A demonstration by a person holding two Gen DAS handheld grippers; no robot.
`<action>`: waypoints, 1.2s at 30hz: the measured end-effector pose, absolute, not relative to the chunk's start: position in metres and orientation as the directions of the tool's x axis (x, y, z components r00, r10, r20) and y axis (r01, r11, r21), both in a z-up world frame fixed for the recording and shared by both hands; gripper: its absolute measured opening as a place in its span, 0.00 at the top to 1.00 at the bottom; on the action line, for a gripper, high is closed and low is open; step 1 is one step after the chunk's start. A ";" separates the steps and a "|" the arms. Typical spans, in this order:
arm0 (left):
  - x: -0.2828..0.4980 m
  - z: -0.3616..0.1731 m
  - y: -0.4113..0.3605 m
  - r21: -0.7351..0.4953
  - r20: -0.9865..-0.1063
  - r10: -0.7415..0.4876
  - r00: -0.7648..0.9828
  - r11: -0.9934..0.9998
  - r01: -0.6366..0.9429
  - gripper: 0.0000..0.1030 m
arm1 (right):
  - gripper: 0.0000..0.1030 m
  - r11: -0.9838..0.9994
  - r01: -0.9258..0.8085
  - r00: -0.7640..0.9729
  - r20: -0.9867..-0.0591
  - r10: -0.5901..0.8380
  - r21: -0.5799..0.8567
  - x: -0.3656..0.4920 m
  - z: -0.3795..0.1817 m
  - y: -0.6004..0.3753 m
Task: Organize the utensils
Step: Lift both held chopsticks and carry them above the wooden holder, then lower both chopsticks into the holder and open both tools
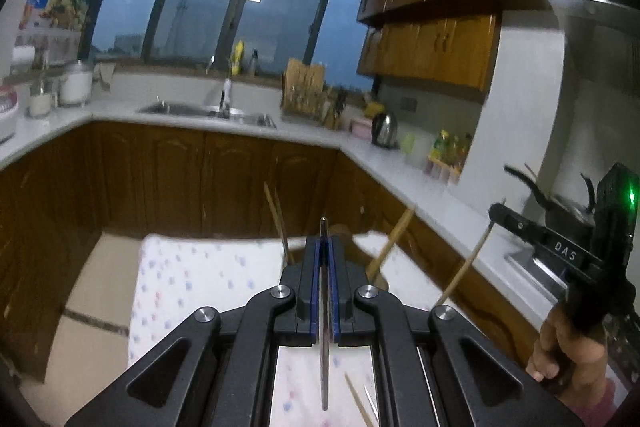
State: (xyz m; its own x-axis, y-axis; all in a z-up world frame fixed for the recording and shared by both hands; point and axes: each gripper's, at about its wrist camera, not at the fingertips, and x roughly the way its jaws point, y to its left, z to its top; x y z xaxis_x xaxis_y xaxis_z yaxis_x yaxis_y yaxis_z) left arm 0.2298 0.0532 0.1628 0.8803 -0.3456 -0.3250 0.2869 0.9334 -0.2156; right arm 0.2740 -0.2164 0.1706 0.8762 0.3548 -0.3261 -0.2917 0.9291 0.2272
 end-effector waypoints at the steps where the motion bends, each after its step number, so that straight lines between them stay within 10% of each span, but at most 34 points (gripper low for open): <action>1: 0.235 0.168 0.053 -0.214 -0.307 -0.344 0.887 0.933 0.288 0.98 | 0.95 0.930 -0.289 0.882 -0.315 0.351 0.228 0.277 0.174 -0.217; 13: 0.304 0.166 0.027 -0.189 -0.199 -0.296 0.934 0.947 0.260 0.98 | 0.95 0.946 -0.255 0.929 -0.222 0.297 0.203 0.328 0.202 -0.212; 36: 0.401 0.085 -0.008 -0.226 -0.342 -0.255 0.905 0.956 0.184 0.98 | 0.95 0.952 -0.215 0.898 -0.340 0.280 0.216 0.362 0.120 -0.206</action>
